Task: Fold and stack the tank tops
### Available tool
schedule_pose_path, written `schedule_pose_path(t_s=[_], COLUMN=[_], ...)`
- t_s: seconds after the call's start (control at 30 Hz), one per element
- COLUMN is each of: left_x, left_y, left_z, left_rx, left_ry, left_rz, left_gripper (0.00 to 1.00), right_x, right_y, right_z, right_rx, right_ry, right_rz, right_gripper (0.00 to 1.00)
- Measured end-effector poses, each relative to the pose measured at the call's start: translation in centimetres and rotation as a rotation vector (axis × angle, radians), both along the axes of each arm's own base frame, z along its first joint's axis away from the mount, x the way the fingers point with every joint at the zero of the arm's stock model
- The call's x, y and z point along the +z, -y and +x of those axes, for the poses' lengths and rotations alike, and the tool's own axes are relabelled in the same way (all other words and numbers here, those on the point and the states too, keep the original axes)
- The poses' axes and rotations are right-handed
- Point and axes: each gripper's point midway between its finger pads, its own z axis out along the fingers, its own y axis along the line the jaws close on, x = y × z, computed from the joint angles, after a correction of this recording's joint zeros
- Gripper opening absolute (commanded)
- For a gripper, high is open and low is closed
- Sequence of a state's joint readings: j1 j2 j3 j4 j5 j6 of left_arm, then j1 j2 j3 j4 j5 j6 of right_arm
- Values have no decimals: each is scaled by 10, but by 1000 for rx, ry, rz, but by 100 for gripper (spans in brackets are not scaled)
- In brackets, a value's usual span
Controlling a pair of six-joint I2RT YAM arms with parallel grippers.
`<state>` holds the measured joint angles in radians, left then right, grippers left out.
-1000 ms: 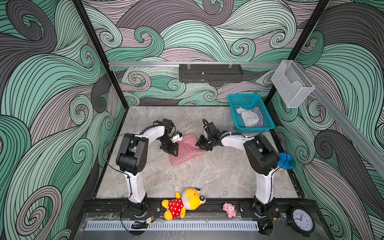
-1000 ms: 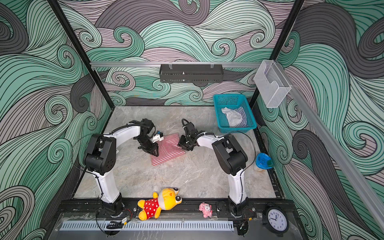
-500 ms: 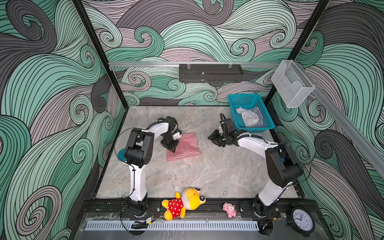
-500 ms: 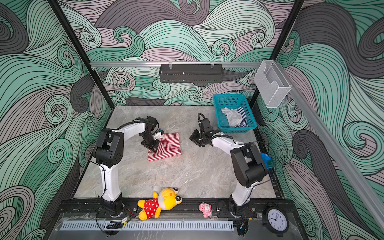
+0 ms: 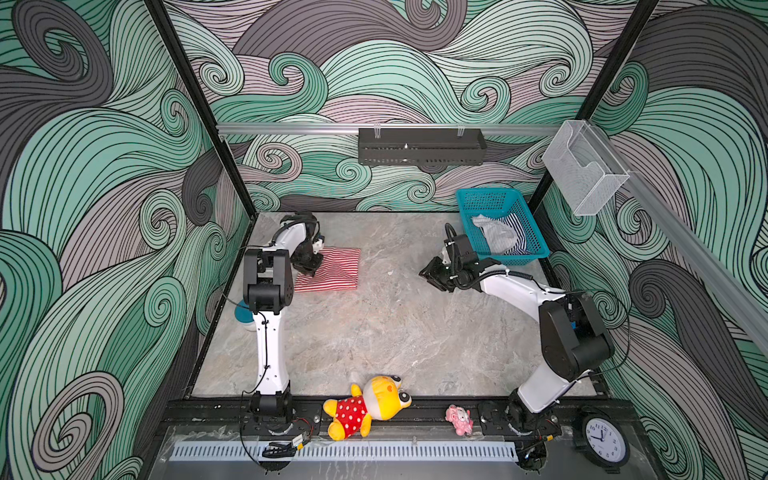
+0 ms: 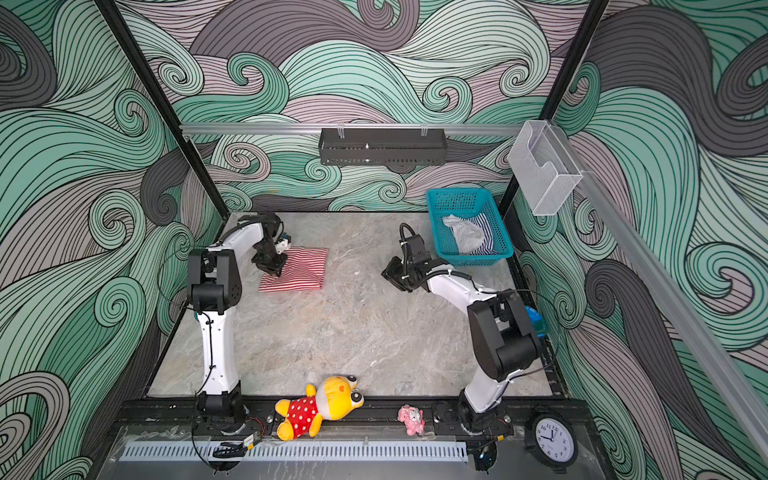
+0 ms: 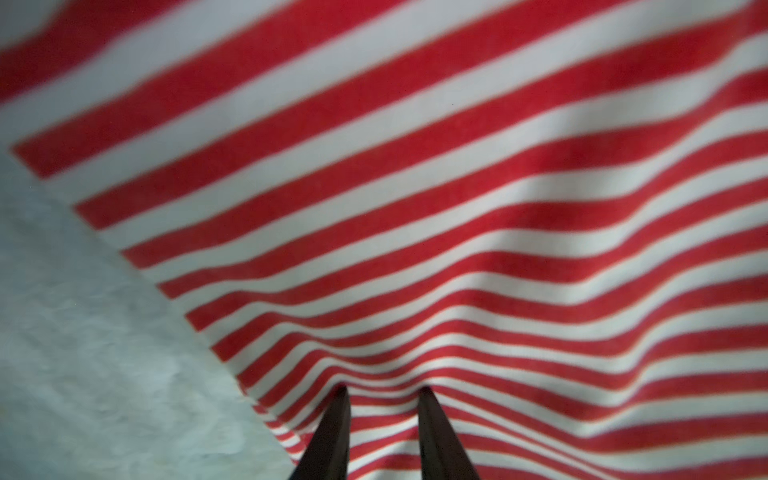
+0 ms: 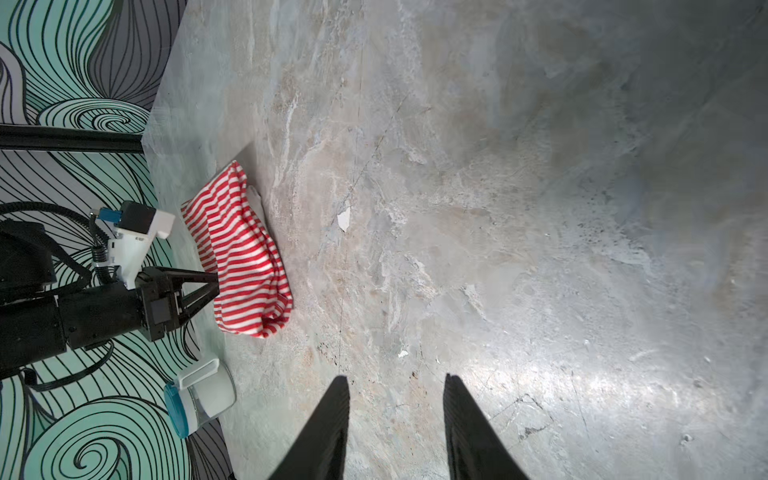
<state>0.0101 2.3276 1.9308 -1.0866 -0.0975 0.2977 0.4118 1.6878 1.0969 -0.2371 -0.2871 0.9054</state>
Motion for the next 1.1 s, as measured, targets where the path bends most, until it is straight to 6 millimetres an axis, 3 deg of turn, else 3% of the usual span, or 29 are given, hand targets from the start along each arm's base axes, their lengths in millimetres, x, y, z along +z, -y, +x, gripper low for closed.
schedule_pose_path(t_s=[0.2, 0.33, 0.87, 1.1], left_x=[2, 4, 6, 8], left_y=[-55, -81, -132, -129], left_z=[5, 3, -9, -9], left_rx=[-13, -30, 10, 71], left_ry=[7, -1, -27, 20], left_rz=[108, 171, 476, 453], left_gripper=[27, 27, 29, 28], right_x=[-1, -1, -10, -6], right_y=[0, 1, 4, 4], right_z=[-1, -2, -9, -11], right_rx=[0, 0, 0, 2], right_ry=[-4, -8, -28, -17], right_rz=[-1, -3, -11, -6], right_gripper=[40, 40, 40, 43])
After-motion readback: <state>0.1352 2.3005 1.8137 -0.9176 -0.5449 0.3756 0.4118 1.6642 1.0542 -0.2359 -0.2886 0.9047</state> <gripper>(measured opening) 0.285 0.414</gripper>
